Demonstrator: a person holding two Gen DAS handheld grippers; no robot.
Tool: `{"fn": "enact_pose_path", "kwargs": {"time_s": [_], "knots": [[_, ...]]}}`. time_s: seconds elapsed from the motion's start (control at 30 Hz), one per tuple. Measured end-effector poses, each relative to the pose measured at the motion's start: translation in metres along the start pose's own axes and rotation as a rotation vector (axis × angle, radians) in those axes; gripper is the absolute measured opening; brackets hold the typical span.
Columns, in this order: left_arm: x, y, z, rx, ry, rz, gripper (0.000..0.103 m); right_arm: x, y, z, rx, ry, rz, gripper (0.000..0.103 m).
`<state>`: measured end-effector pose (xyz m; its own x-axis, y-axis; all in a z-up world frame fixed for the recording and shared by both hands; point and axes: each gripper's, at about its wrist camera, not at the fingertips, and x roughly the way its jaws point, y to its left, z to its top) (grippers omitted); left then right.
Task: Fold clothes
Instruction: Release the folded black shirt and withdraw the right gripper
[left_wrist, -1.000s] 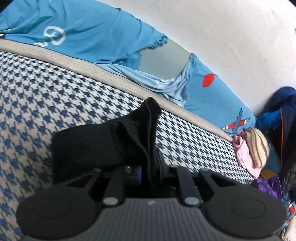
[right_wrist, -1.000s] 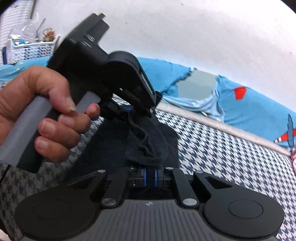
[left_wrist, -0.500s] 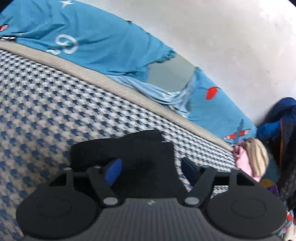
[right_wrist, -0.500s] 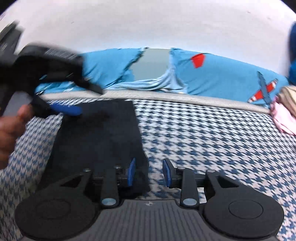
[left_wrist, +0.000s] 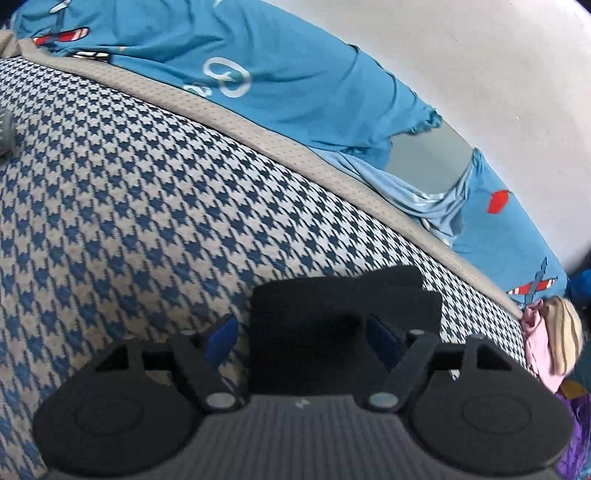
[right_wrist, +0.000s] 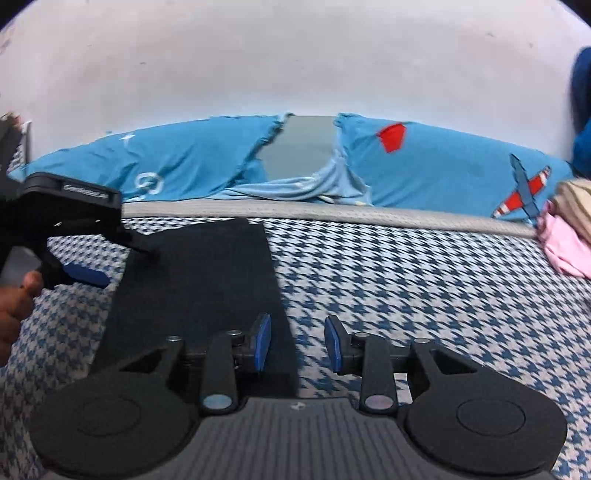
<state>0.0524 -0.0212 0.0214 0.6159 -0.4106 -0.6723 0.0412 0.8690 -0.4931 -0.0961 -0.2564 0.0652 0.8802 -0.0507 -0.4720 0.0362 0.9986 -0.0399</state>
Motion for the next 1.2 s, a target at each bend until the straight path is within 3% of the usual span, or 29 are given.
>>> {"fn": "enact_pose_path", "kwargs": {"time_s": [0.23,0.4,0.63,1.03,1.2], "knots": [[0.004,0.001,-0.001,-0.004,0.013,0.037,0.075,0.007,0.019,-0.002,-0.075,0.009,0.066,0.03],[0.013,0.003,-0.001,-0.006,0.002,0.091,0.075,0.022,0.022,-0.006,-0.078,0.072,0.053,0.03],[0.029,0.004,0.002,-0.004,0.006,0.144,0.075,0.033,0.02,-0.005,-0.063,0.093,0.041,0.031],[0.04,-0.006,0.001,0.078,0.017,0.218,0.08,0.054,0.013,0.002,-0.007,0.139,0.013,0.047],[0.038,-0.009,-0.001,0.102,0.008,0.233,0.083,0.057,0.001,0.008,0.083,0.176,0.02,0.053]]}}
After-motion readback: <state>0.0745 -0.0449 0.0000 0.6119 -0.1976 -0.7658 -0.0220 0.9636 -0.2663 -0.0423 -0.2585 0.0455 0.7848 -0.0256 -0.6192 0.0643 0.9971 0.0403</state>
